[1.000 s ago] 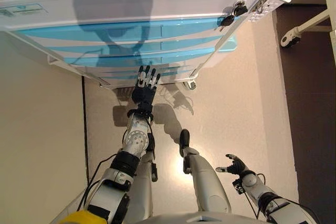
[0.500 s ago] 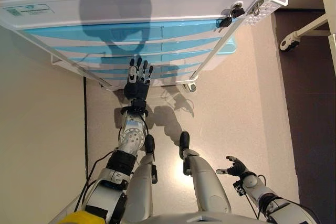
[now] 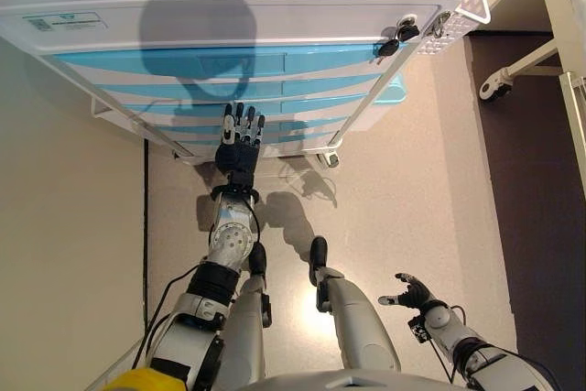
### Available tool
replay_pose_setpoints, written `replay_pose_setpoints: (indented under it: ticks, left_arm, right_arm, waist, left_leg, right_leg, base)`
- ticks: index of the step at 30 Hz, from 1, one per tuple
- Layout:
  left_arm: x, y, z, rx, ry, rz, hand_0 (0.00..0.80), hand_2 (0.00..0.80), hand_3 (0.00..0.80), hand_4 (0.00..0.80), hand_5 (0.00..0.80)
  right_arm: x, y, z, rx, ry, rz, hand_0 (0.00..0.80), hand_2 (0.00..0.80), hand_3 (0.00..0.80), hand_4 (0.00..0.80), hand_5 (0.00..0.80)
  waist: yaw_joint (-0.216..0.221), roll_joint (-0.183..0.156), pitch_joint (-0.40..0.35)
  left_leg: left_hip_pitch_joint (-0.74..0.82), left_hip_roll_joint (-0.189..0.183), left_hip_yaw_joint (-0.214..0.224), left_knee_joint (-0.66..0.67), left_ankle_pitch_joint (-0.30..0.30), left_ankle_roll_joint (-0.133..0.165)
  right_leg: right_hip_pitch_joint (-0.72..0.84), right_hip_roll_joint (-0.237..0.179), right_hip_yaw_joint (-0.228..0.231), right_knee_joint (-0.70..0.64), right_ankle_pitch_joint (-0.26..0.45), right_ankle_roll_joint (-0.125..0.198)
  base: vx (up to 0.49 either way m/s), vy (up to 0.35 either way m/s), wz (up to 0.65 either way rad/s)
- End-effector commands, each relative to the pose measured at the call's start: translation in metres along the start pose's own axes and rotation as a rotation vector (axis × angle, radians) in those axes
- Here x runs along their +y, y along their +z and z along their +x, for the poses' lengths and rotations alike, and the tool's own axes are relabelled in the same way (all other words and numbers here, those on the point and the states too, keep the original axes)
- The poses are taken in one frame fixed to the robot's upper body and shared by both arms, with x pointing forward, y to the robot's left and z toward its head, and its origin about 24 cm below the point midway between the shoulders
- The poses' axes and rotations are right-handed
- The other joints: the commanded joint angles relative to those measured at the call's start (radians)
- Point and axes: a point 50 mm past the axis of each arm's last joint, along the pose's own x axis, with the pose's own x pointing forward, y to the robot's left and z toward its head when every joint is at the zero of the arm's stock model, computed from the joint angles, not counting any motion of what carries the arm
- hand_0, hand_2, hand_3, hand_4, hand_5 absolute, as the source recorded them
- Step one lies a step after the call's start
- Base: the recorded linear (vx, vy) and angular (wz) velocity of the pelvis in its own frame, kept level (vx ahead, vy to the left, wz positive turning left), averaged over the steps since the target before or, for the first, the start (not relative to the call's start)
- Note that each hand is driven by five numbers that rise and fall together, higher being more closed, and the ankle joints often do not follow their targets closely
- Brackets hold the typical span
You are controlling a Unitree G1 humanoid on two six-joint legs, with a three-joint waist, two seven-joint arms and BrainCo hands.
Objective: Open the drawer and pick up the medicine
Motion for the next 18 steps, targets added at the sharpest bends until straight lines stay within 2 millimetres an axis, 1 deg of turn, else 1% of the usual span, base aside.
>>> replay_pose_setpoints:
  ticks: [1, 5, 6, 7, 9, 10, 18]
  left_arm:
    - [-0.013, 0.013, 0.014, -0.050, -0.074, 0.072, 0.000, 0.000, 0.000, 0.000, 0.000]
    - [0.008, 0.003, 0.007, 0.027, -0.001, 0.141, 0.000, 0.000, 0.000, 0.000, 0.000]
    - [0.008, 0.003, 0.007, 0.027, -0.001, 0.141, 0.000, 0.000, 0.000, 0.000, 0.000]
    - [0.015, -0.003, 0.004, 0.057, 0.021, 0.156, 0.000, 0.000, 0.000, 0.000, 0.000]
    - [0.018, -0.005, 0.002, 0.074, 0.030, 0.164, 0.000, 0.000, 0.000, 0.000, 0.000]
    - [0.023, -0.009, 0.001, 0.093, 0.051, 0.177, 0.000, 0.000, 0.000, 0.000, 0.000]
    - [0.026, -0.013, 0.003, 0.105, 0.086, 0.186, 0.000, 0.000, 0.000, 0.000, 0.000]
  right_arm:
    - [-0.005, -0.018, -0.005, 0.030, -0.006, -0.048, 0.000, 0.000, 0.000, 0.000, 0.000]
    - [-0.007, -0.012, -0.003, 0.012, -0.018, -0.040, 0.000, 0.000, 0.000, 0.000, 0.000]
    - [-0.007, -0.012, -0.003, 0.012, -0.018, -0.040, 0.000, 0.000, 0.000, 0.000, 0.000]
    - [-0.009, -0.011, -0.003, 0.010, -0.027, -0.038, 0.000, 0.000, 0.000, 0.000, 0.000]
    - [-0.009, -0.011, -0.003, 0.010, -0.029, -0.039, 0.000, 0.000, 0.000, 0.000, 0.000]
    - [-0.010, -0.012, -0.003, 0.014, -0.034, -0.038, 0.000, 0.000, 0.000, 0.000, 0.000]
    - [-0.013, -0.012, -0.003, 0.018, -0.050, -0.038, 0.000, 0.000, 0.000, 0.000, 0.000]
  waist:
    - [0.013, -0.009, -0.022]
    - [0.011, -0.007, -0.009]
    - [0.011, -0.007, -0.009]
    - [0.010, -0.006, -0.006]
    - [0.009, -0.006, -0.003]
    - [0.007, -0.006, 0.000]
    - [-0.001, -0.007, 0.010]
  left_leg:
    - [-0.012, -0.022, -0.014, -0.002, -0.009, 0.005]
    - [-0.013, -0.021, -0.007, -0.004, -0.004, 0.005]
    - [-0.013, -0.021, -0.007, -0.004, -0.004, 0.005]
    - [-0.013, -0.021, -0.003, -0.003, -0.004, 0.006]
    - [-0.013, -0.021, -0.002, -0.002, -0.005, 0.007]
    - [-0.015, -0.022, 0.000, 0.000, -0.007, 0.008]
    - [-0.016, -0.024, 0.009, 0.001, -0.009, 0.011]
  right_leg:
    - [0.022, 0.013, -0.013, -0.047, 0.071, 0.053]
    - [0.020, 0.015, -0.008, -0.053, 0.076, 0.054]
    - [0.020, 0.015, -0.008, -0.053, 0.076, 0.054]
    - [0.021, 0.016, -0.005, -0.056, 0.078, 0.055]
    - [0.021, 0.016, -0.003, -0.056, 0.078, 0.055]
    - [0.019, 0.016, -0.002, -0.054, 0.080, 0.056]
    - [0.015, 0.018, 0.008, -0.053, 0.082, 0.056]
  base:
    - [0.000, 0.000, 0.00]
    - [0.000, 0.000, 0.00]
    - [0.000, 0.000, 0.00]
    - [0.000, 0.000, 0.00]
    - [0.000, 0.000, 0.00]
    - [0.000, 0.000, 0.00]
    - [0.005, 0.005, -0.03]
